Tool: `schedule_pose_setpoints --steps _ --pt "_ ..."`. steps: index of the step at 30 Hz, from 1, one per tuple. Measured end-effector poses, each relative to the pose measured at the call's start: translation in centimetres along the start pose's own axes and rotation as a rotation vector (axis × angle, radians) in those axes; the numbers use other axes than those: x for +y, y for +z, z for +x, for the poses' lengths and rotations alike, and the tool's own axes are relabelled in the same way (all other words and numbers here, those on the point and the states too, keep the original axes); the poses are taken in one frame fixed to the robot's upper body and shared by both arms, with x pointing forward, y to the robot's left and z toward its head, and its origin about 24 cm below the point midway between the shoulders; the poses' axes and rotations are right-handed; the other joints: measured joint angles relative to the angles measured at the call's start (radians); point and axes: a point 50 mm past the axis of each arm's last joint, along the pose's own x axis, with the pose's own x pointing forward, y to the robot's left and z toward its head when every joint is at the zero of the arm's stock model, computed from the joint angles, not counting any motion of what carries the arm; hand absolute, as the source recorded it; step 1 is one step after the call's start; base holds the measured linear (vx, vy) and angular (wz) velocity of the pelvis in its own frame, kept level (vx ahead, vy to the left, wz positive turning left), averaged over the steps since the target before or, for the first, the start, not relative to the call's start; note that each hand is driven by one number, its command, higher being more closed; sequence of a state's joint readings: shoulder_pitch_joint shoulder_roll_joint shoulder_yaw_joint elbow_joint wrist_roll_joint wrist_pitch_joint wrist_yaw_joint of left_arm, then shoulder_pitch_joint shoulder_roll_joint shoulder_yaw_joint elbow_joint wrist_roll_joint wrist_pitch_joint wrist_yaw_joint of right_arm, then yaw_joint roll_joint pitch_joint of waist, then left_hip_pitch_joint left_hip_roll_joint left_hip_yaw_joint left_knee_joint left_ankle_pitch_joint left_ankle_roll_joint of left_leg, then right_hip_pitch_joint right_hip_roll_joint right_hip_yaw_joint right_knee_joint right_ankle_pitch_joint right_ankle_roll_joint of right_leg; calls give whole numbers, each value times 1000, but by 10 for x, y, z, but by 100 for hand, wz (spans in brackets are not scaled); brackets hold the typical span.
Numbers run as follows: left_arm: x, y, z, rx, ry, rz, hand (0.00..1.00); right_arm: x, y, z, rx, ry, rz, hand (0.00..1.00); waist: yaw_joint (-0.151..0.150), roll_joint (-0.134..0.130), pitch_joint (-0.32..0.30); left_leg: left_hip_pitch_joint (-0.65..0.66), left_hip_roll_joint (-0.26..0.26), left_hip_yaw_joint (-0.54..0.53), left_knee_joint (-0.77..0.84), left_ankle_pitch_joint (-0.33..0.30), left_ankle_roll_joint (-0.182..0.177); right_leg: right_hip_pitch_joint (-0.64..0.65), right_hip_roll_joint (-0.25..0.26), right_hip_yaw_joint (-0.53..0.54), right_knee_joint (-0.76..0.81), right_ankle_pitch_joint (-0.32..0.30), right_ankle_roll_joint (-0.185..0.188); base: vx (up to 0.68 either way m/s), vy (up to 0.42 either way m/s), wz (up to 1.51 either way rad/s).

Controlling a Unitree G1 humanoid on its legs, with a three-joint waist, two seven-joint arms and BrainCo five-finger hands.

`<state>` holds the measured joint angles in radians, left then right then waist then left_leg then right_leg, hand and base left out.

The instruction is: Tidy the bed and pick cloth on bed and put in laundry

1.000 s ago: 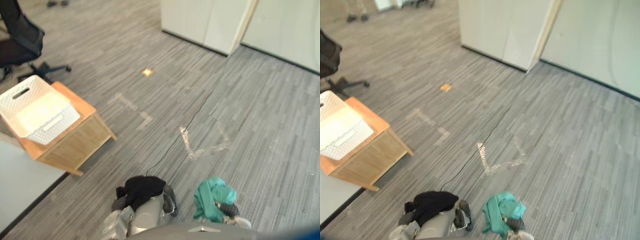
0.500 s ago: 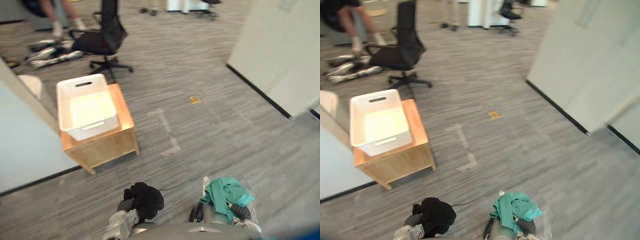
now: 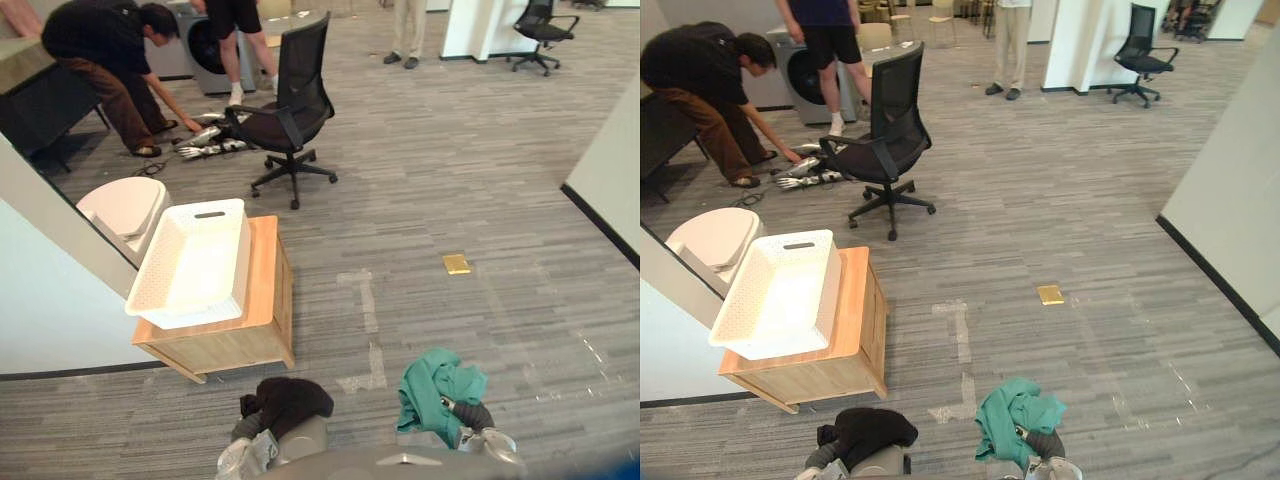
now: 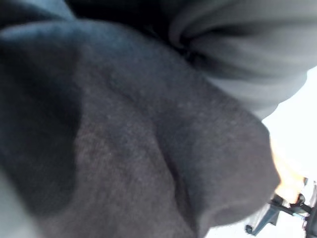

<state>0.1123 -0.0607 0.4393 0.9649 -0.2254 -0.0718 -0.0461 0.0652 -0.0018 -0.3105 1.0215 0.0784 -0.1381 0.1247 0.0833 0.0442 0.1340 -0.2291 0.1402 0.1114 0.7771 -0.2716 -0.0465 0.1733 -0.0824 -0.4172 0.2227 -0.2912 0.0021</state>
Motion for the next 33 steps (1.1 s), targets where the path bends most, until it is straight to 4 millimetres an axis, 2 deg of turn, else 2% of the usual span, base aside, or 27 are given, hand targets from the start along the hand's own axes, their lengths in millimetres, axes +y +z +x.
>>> schedule_pose_setpoints --steps 1,2,3,4,5,6,9,10,11,12,14,15,17,19,20,22,23,24,25,26,27,28,29,30,32,33 --pt "0 0 0 0 -1 2 100 0 -1 0 2 2 -4 100 -3 -3 2 2 -10 40 -86 2 0 20 -5 -8 -15 -2 5 406 48 31" --pt "0 1 1 1 -4 7 100 0 -1 0 2 3 -10 100 -12 -13 3 6 -37 127 -255 27 11 57 -22 -32 -36 -12 23 435 94 45" --pt "-1 3 1 6 -4 10 100 -2 -3 -1 2 -1 -16 100 -13 -24 7 16 -63 201 -391 119 49 89 -39 -49 -59 -23 40 445 108 39" --pt "0 2 1 11 -3 5 100 -1 -6 -2 12 0 -17 100 -6 -36 7 33 -73 229 -423 169 58 108 -48 -52 -75 -24 42 471 119 30" --pt "3 5 2 11 3 8 100 2 -9 -3 20 9 -22 100 -4 -65 -1 55 -110 261 -460 171 88 134 -73 -63 -113 -18 49 562 131 8" --pt "1 6 3 17 0 -2 100 5 -8 -2 11 23 -50 100 -4 -59 -4 52 -113 267 -441 146 129 147 -74 -56 -141 13 52 553 135 5" --pt "5 5 3 28 8 -9 100 12 -11 -2 12 39 -78 100 7 -63 -5 90 -109 292 -431 100 144 139 -88 -2 -63 68 63 404 153 -1" --pt "5 5 3 38 6 22 100 11 -10 -2 15 33 -87 100 7 -64 -5 140 -117 283 -454 75 173 63 -128 4 183 72 76 344 144 23" --pt "6 7 4 35 5 37 100 11 -9 -1 16 32 -88 100 6 -72 -1 159 -126 274 -462 69 175 16 -157 17 324 86 94 513 178 45" --pt "9 10 4 31 6 68 100 10 -9 -1 20 33 -103 100 1 -81 10 201 -145 245 -474 52 182 -81 -198 60 585 120 130 405 75 54" --pt "15 10 4 39 26 75 100 5 -11 -2 32 29 -128 100 -13 -90 14 289 -164 194 -519 46 183 -169 -231 81 830 115 122 399 11 74" --pt "17 8 3 46 38 74 100 2 -8 -2 13 26 -143 100 -16 -84 15 345 -164 161 -549 42 179 -226 -233 87 892 109 112 348 -46 90" --pt "15 8 4 47 35 72 100 -1 0 -3 -34 19 -150 100 -20 -84 16 385 -162 104 -575 21 169 -320 -232 100 872 97 99 265 -88 90" --pt "13 7 4 48 28 69 100 -4 3 -3 -65 12 -136 100 -30 -83 15 404 -154 31 -578 9 157 -376 -232 95 729 85 92 220 -148 114" --pt "13 7 4 47 28 69 100 -4 4 -3 -73 8 -123 100 -40 -82 16 411 -145 -27 -579 3 144 -383 -227 93 583 80 82 226 -175 128" --pt "14 5 3 56 31 70 100 -6 3 -4 -79 0 -91 100 -38 -66 18 424 -105 -111 -576 -15 106 -373 -193 115 311 103 78 411 -349 139" --pt "14 5 3 60 32 69 100 -3 1 -4 -75 10 -86 100 -34 -62 20 426 -81 -149 -565 -29 79 -371 -171 155 165 156 69 473 -415 103" --pt "14 5 3 59 33 67 100 0 1 -4 -76 20 -87 100 -31 -63 20 426 -69 -158 -558 -39 63 -367 -162 176 88 190 68 352 -326 77" --pt "17 6 2 52 43 59 100 3 2 -4 -77 41 -94 100 -22 -80 19 425 -63 -171 -542 -60 30 -337 -160 206 -29 271 66 324 -375 66" --pt "18 2 2 65 63 35 100 3 4 -3 -79 63 -123 100 -17 -50 34 442 -22 -181 -519 -100 -9 -302 -128 191 -27 367 92 359 -420 60" --pt "13 -5 0 77 60 14 100 -2 11 -1 -94 54 -140 100 -12 -23 39 445 21 -169 -505 -98 -22 -305 -103 187 29 333 71 401 -466 70" --pt "11 -9 -1 79 67 -2 100 -3 11 -1 -95 53 -136 100 -18 -15 43 471 47 -174 -503 -86 -41 -306 -96 181 127 240 66 312 -331 48" --pt "9 -12 -2 82 68 -11 100 -2 12 -1 -98 60 -140 100 -15 -14 46 490 60 -170 -510 -76 -55 -310 -97 175 180 203 57 325 -402 52" --pt "14 -13 -3 76 84 -20 100 5 11 -1 -95 92 -165 100 -9 -31 33 502 70 -172 -518 -49 -69 -334 -110 158 279 120 51 243 -331 25" --pt "21 -12 -5 52 112 -52 100 17 11 1 -94 138 -174 100 -8 -51 26 496 72 -171 -514 3 -69 -342 -121 144 325 45 44 230 -365 32" --pt "24 -12 -6 34 128 -84 100 20 10 1 -90 155 -174 100 -9 -55 16 452 82 -174 -463 35 -55 -331 -120 116 313 20 48 174 -323 46"
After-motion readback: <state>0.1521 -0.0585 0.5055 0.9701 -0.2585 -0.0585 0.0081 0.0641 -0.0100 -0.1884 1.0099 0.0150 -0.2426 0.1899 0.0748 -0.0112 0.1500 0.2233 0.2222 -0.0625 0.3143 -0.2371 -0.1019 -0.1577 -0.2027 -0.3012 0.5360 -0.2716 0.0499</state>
